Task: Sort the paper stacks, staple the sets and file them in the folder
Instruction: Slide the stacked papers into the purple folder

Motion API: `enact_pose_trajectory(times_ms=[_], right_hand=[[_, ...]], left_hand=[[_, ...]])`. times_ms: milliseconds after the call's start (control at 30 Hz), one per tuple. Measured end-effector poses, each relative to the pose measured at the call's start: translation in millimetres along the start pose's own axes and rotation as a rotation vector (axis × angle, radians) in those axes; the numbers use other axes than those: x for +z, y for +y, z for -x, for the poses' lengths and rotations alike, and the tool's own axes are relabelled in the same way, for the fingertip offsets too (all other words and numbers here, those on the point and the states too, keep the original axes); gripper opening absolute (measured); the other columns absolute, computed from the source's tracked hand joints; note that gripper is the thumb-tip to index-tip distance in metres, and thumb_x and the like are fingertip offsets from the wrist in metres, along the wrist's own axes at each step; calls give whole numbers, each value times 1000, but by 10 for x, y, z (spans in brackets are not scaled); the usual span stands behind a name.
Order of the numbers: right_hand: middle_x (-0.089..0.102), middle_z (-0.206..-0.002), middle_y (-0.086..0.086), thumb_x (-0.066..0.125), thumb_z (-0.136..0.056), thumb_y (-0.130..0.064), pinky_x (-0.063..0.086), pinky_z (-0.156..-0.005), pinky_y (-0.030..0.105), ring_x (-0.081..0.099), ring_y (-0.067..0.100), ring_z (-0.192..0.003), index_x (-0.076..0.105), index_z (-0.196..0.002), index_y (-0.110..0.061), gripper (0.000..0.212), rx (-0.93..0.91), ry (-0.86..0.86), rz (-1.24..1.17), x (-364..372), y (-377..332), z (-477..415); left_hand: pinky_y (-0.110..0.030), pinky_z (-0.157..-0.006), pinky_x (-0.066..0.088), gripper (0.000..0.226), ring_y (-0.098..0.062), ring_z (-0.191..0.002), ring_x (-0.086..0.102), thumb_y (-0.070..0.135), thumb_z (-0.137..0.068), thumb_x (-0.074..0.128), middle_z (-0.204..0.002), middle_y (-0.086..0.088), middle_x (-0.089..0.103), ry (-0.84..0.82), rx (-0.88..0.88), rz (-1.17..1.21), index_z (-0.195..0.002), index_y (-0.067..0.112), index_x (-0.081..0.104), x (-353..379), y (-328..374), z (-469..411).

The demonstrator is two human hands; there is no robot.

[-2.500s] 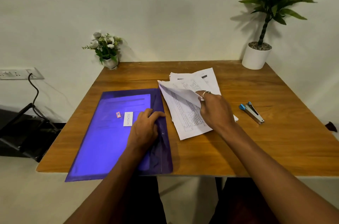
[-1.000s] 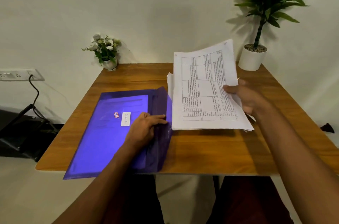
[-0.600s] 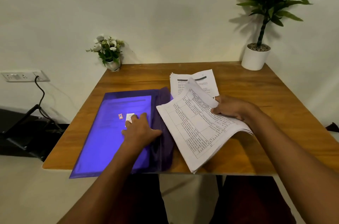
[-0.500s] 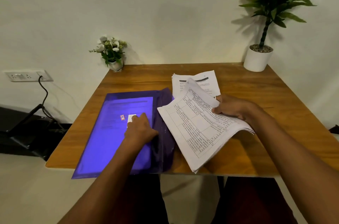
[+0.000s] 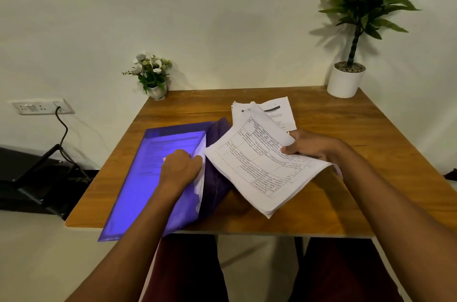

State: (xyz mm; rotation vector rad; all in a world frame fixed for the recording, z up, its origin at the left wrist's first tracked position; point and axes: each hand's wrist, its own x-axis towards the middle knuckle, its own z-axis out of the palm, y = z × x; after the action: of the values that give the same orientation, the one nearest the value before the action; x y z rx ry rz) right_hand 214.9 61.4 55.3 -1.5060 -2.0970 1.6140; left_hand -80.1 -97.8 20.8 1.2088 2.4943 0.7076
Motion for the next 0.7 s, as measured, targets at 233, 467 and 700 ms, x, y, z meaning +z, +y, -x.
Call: enact_pose_trajectory(times_ms=[233, 467, 700], right_hand=[[68, -126, -3, 69, -96, -21, 52, -93, 31, 64, 19, -113, 62, -130, -15, 35, -40, -86, 297, 41, -190, -48], [65, -118, 5, 67, -97, -19, 54, -65, 25, 63, 16, -89, 52, -132, -14, 38, -44, -133, 402, 381, -699, -316], [58, -139, 4, 68, -93, -24, 51, -102, 44, 59, 24, -114, 47, -144, -15, 56, -43, 127, 283, 575, -659, -501]], left_hand=[[-35, -62, 36, 36, -35, -72, 52, 25, -91, 54, -62, -8, 52, 46, 79, -59, -64, 0, 56, -20, -60, 19], [-37, -70, 38, 32, -39, -87, 57, 29, -93, 51, -89, -16, 66, 111, 180, -201, -72, 6, 60, -76, 95, 75], [-35, -56, 35, 38, -36, -71, 56, 32, -83, 55, -61, -6, 51, 4, 205, -172, -57, 7, 42, -245, 81, 87]])
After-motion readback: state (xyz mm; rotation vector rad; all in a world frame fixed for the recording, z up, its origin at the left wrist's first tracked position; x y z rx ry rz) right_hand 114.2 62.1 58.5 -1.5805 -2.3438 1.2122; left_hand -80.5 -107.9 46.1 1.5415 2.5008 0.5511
